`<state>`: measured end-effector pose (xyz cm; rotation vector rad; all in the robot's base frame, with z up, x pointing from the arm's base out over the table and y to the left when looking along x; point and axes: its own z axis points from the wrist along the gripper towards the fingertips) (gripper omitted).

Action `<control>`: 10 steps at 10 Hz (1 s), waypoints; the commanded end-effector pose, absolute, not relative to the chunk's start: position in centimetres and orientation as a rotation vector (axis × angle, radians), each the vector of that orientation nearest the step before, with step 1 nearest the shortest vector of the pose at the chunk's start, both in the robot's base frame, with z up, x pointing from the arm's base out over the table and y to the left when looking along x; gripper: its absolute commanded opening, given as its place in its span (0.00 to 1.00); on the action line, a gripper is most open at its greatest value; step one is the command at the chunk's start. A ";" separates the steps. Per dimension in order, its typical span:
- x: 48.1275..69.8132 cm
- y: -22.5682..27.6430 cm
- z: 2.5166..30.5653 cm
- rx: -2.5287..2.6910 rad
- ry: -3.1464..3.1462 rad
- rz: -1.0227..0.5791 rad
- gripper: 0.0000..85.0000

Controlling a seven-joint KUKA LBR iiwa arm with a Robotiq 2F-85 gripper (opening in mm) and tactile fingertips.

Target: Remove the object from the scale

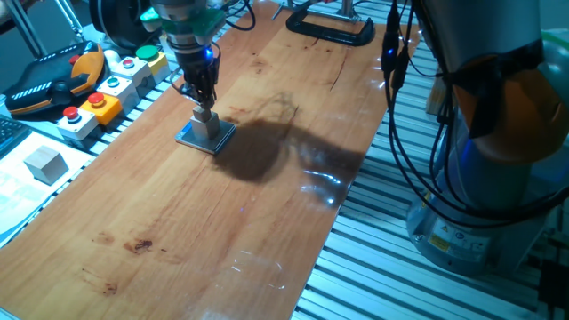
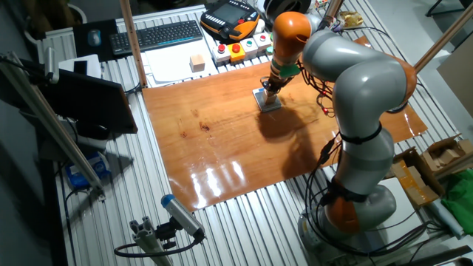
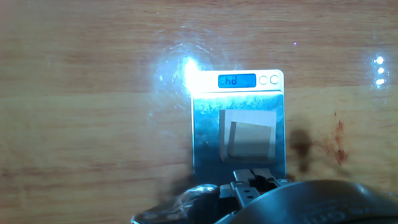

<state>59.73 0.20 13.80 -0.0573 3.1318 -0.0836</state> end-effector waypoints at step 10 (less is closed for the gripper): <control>60.5 1.0 13.8 0.031 3.090 -0.037 0.79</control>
